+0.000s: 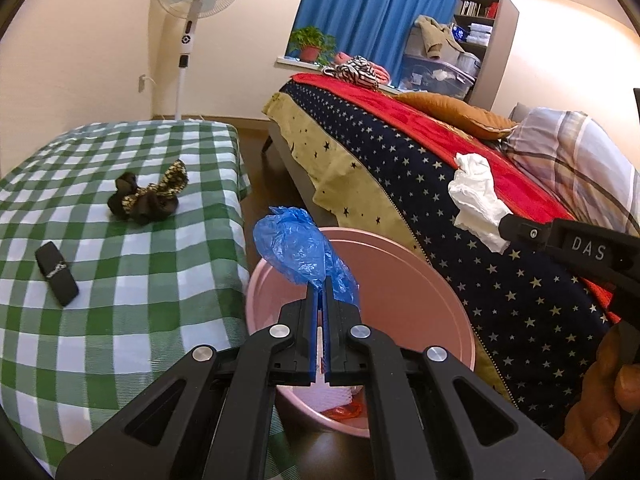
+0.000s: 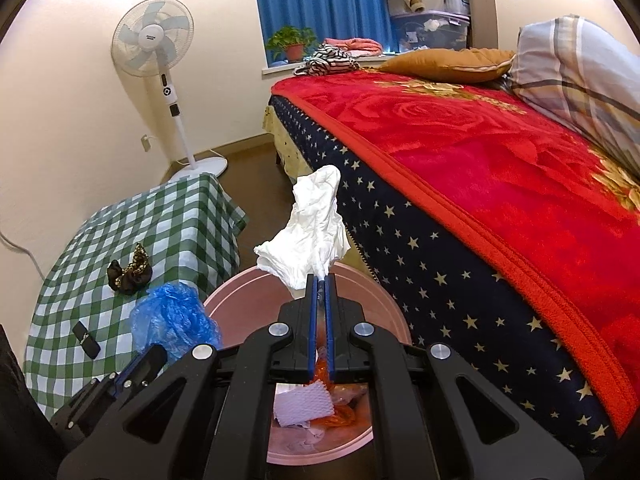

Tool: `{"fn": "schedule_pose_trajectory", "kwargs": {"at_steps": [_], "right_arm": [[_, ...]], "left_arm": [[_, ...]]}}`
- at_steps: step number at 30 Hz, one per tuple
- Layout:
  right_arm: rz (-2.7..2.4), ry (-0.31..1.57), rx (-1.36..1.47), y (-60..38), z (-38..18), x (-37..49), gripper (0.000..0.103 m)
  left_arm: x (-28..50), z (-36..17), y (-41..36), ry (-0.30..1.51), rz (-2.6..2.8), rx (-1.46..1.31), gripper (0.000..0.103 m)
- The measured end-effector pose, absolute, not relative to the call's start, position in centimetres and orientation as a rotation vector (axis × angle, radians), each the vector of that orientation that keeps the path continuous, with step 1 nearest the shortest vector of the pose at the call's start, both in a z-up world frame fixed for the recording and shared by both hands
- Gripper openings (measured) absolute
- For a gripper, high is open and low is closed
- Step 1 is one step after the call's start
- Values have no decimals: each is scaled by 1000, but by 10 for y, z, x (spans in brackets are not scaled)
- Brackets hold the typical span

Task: Collect trash
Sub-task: 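Carry the blue bag and white cloth with both tools over the pink bin, then open both tools to drop the blue bag and white cloth into the bin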

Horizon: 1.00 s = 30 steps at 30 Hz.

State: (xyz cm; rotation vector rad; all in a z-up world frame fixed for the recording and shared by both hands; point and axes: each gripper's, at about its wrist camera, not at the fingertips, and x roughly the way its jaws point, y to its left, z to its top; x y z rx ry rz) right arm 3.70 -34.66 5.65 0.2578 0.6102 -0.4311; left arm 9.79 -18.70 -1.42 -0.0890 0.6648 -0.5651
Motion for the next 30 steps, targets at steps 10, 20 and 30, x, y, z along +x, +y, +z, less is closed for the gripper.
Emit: {"fn": "schedule_pose_trajectory", "kwargs": {"at_steps": [10,20,30], "right_arm": [[-430,604,266,-345,57,37,4],[-480,589,293,-348,59,30,42],[-419,562,259,-330,63,31,42]], "left_arm": [[99,-17,-192,676,-574,-82,2],[100,-22,-180,702,-557,-100,27],[100,-11,-142,674,-477,-142,27]]}}
